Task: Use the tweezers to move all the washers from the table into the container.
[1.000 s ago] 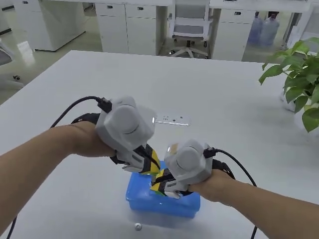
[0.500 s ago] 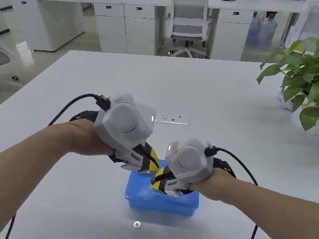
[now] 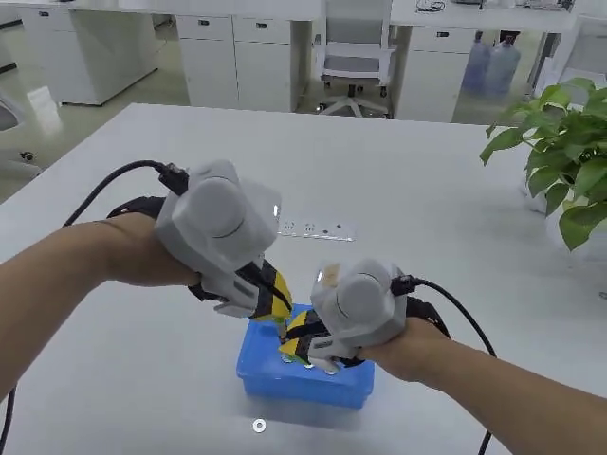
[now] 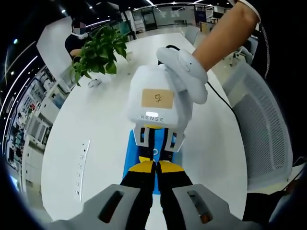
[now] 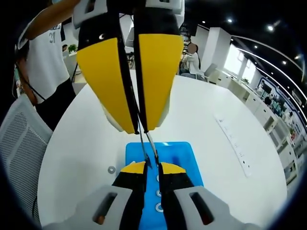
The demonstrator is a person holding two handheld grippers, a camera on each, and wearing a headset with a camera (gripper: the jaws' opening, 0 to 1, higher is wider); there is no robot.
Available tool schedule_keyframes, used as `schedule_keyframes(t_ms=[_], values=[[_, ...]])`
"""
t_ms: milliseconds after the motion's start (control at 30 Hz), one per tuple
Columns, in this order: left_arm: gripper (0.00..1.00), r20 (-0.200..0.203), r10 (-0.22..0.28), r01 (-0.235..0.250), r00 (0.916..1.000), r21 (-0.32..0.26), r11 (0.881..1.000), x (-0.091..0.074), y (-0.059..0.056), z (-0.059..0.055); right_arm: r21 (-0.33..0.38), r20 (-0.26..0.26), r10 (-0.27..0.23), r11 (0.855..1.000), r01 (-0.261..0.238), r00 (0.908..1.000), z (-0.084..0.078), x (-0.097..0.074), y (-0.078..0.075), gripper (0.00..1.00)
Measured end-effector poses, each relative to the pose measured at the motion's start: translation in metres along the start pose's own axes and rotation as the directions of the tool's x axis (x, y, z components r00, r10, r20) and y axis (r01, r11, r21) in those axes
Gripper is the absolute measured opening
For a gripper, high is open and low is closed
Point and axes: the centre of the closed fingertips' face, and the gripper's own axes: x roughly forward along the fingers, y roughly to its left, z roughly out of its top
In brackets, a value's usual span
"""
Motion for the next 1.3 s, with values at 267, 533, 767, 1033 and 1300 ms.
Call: schedule_keyframes(t_ms=[267, 533, 767, 1033, 1300], values=[[0.05, -0.011, 0.019, -0.019, 0.9998, 0.012, 1.0, -0.017, -0.015, 0.004, -0.029, 0.029, -0.015, 0.999, 0.016, 0.9994, 0.015, -0.007, 0.013, 0.11], [0.05, -0.026, 0.014, -0.014, 0.9996, 0.004, 1.0, -0.022, -0.033, 0.0, -0.044, 0.046, -0.01, 0.999, 0.012, 0.9989, 0.018, -0.006, 0.033, 0.11], [0.05, -0.043, -0.001, 0.001, 0.9991, -0.011, 1.0, -0.021, -0.048, -0.011, -0.035, 0.053, 0.013, 0.999, -0.011, 0.9985, 0.014, 0.001, 0.048, 0.11], [0.05, -0.048, -0.022, 0.02, 0.9986, -0.033, 0.999, -0.016, -0.057, -0.02, -0.023, 0.05, 0.038, 0.999, -0.037, 0.998, 0.009, 0.009, 0.062, 0.11], [0.05, -0.051, -0.048, 0.045, 0.9975, -0.048, 0.998, -0.005, -0.065, -0.028, -0.003, 0.037, 0.059, 0.998, -0.059, 0.9975, -0.003, 0.016, 0.072, 0.11]])
